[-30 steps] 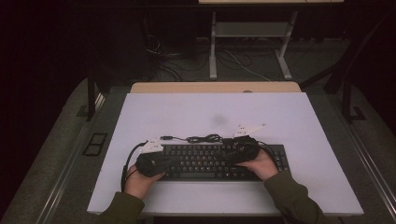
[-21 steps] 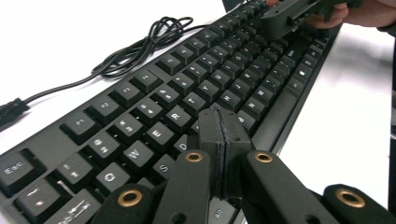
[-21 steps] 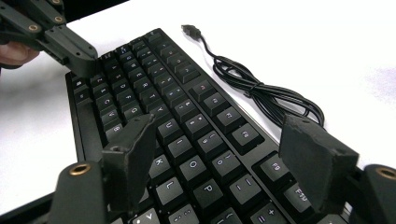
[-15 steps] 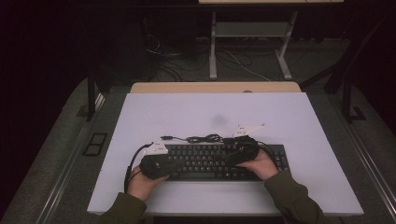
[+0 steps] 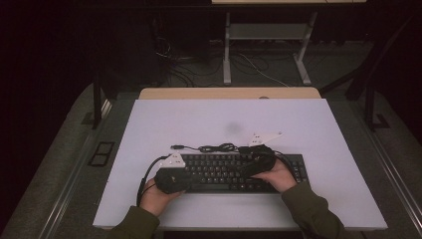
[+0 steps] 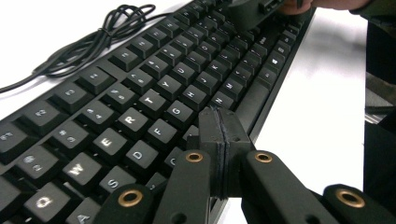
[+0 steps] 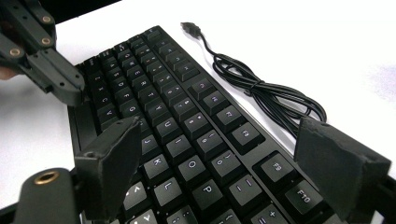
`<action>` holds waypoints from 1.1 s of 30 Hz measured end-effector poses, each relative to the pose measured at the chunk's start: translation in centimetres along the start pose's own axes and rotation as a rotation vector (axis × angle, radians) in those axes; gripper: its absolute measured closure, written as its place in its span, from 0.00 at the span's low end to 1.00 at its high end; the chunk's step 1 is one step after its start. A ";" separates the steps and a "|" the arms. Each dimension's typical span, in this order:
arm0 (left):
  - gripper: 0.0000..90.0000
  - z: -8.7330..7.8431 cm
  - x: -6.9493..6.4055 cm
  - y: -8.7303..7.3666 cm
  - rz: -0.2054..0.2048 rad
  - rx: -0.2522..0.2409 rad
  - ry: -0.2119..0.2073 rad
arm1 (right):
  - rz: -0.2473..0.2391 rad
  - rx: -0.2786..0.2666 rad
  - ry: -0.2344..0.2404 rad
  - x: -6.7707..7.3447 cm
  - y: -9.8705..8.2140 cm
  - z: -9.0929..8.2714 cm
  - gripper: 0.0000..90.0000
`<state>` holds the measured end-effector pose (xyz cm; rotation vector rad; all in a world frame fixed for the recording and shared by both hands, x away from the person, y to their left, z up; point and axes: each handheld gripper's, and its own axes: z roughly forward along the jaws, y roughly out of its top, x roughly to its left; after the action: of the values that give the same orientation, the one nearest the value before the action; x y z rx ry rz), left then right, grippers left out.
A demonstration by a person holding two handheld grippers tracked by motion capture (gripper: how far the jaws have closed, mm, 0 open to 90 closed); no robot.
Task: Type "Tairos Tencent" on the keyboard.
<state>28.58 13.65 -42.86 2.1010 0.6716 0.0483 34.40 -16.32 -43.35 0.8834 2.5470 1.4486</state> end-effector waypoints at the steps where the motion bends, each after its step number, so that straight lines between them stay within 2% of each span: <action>1: 0.99 0.1 -0.1 0.0 -0.001 0.003 -0.004 | 0.002 0.002 0.000 0.0 0.0 0.0 0.17; 17: 0.99 1.6 -0.4 -0.1 0.024 0.061 -0.026 | -0.003 -0.004 -0.006 0.0 0.0 0.0 0.17; 24: 0.99 1.6 -0.3 -0.1 0.014 0.059 -0.029 | -0.004 -0.003 -0.007 0.0 0.0 0.0 0.17; 27: 0.99 1.6 -0.3 -0.1 0.018 0.062 -0.029 | -0.004 -0.003 -0.007 0.0 0.0 0.0 0.17; 28: 0.99 1.7 -0.3 -0.1 0.025 0.079 -0.025 | -0.004 -0.004 -0.006 0.0 0.0 0.0 0.17; 33: 0.99 1.7 -0.2 -0.2 0.021 0.076 -0.030 | -0.005 -0.004 -0.006 0.0 0.0 0.0 0.17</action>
<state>28.82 12.34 -44.03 2.1773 0.6425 0.0028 34.40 -16.36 -43.35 0.8791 2.5393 1.4467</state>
